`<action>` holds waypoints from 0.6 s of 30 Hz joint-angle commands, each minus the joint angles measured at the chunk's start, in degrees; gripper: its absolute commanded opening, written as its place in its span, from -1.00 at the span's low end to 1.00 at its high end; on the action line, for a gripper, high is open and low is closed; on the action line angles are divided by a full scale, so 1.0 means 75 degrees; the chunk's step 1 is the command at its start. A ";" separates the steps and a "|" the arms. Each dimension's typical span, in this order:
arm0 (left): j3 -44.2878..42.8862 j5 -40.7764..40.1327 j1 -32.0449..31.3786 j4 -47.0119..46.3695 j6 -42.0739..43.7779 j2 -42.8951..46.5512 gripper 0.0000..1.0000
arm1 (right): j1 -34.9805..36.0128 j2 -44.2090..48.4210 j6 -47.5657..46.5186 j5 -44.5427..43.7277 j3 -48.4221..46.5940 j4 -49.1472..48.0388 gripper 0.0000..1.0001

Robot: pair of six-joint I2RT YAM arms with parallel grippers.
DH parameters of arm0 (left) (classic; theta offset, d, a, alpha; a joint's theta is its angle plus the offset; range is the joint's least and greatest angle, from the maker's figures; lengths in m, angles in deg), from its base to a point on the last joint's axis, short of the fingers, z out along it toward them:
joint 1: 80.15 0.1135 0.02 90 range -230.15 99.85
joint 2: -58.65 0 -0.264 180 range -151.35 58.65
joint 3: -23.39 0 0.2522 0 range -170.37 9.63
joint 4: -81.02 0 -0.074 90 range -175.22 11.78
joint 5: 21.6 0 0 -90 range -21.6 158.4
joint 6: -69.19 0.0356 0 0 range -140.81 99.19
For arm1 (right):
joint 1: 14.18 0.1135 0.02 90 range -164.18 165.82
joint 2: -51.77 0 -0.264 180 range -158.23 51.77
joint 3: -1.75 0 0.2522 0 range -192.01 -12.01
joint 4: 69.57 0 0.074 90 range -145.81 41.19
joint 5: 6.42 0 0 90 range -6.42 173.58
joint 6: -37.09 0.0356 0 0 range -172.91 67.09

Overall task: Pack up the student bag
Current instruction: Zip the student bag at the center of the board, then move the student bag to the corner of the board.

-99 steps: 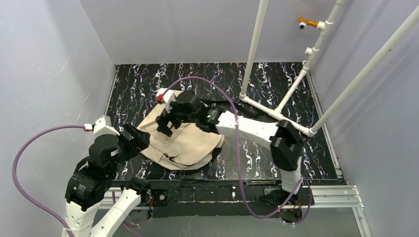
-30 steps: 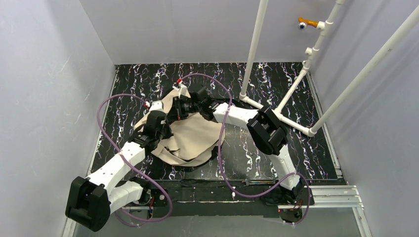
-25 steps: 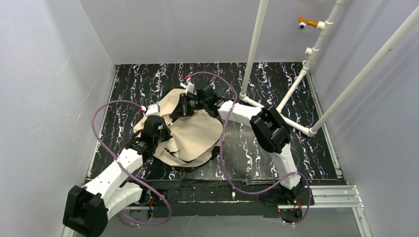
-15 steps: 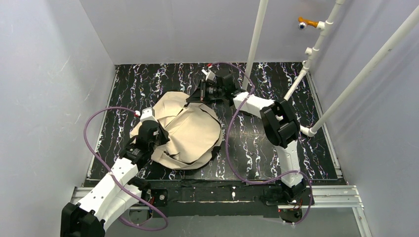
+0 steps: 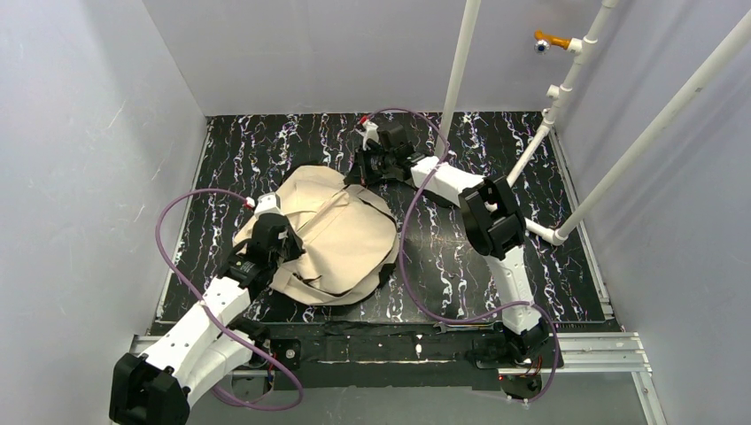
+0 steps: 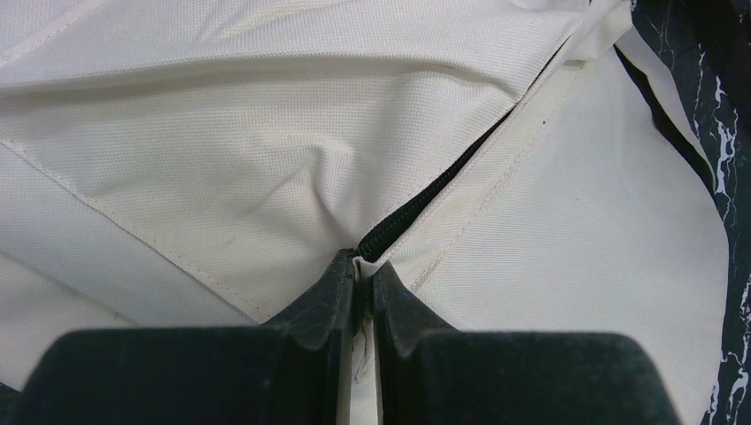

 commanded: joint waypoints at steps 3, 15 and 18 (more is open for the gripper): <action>-0.0146 -0.1063 0.0203 0.1276 -0.0290 -0.0116 -1.00 | -0.0003 -0.0299 -0.1818 -0.2351 -0.1315 0.1735 -0.74; -0.2538 -0.1053 0.2239 0.1014 -0.0481 -0.3409 -1.00 | 0.0458 0.2085 -0.1127 -0.3107 -0.0769 0.3545 0.70; -0.4190 -0.0970 0.3059 0.0824 0.0441 -0.5206 -1.00 | 0.0477 0.2757 -0.0768 -0.2580 0.0344 0.3246 0.81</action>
